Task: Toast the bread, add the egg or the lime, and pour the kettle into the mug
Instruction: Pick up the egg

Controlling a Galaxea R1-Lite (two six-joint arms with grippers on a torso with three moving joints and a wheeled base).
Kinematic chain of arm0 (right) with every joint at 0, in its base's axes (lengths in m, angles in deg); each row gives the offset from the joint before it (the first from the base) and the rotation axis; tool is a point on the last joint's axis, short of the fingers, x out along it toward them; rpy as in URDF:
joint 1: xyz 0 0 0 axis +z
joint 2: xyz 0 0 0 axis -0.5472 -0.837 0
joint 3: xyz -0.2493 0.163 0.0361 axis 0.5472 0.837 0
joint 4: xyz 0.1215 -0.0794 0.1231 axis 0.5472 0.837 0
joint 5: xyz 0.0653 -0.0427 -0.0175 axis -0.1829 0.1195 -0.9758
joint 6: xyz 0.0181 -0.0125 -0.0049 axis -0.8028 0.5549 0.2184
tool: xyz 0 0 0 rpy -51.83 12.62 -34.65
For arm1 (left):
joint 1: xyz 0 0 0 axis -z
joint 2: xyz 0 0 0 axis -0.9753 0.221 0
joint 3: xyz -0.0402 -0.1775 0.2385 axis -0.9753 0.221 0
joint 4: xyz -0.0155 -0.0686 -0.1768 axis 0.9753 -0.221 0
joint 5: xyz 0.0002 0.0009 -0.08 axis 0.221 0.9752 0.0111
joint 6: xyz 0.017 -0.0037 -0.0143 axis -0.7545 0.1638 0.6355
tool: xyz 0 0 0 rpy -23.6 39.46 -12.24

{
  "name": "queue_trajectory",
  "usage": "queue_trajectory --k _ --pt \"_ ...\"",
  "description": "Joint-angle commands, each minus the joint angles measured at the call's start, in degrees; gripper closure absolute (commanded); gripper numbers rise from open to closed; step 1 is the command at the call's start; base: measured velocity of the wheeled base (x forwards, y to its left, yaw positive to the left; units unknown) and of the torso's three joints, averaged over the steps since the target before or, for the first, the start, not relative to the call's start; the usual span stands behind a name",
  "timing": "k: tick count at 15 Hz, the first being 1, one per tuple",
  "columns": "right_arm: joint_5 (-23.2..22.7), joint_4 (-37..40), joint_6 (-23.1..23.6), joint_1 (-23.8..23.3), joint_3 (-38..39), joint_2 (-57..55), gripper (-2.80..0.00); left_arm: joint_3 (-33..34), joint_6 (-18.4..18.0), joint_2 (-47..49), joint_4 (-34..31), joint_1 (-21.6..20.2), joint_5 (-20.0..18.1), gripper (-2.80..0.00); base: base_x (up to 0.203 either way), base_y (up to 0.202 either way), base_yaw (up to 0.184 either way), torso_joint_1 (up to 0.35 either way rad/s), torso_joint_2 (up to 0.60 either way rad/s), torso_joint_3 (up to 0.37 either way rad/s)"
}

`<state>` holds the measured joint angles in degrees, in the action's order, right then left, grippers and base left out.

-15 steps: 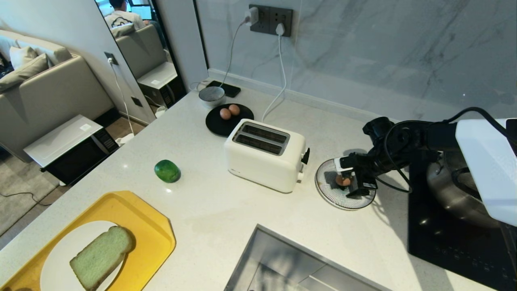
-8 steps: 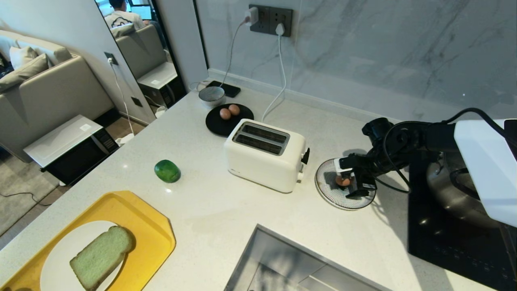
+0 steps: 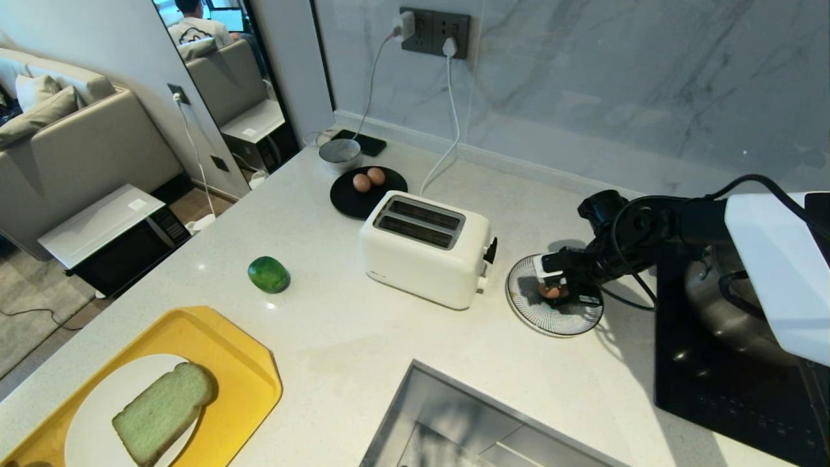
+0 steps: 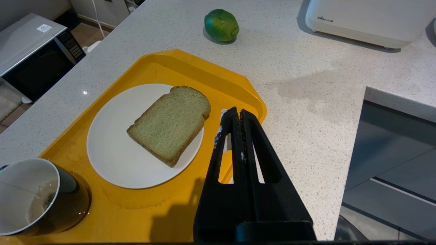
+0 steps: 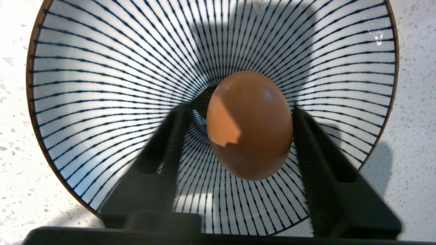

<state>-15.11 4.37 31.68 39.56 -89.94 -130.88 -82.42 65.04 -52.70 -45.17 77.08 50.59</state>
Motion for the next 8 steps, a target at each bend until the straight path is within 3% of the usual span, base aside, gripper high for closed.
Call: queue_trajectory --k 1,8 --pt "-0.05 0.19 0.48 -0.24 0.05 -0.14 0.00 -0.04 0.01 -0.04 0.02 -0.02 -0.05 0.00 0.000 0.000 0.000 0.000 0.00 0.000" --pt "-0.14 0.45 0.23 -0.41 0.08 0.77 0.00 0.02 0.01 -0.04 0.02 -0.02 0.03 0.00 0.000 0.000 0.000 0.000 0.00 0.000"
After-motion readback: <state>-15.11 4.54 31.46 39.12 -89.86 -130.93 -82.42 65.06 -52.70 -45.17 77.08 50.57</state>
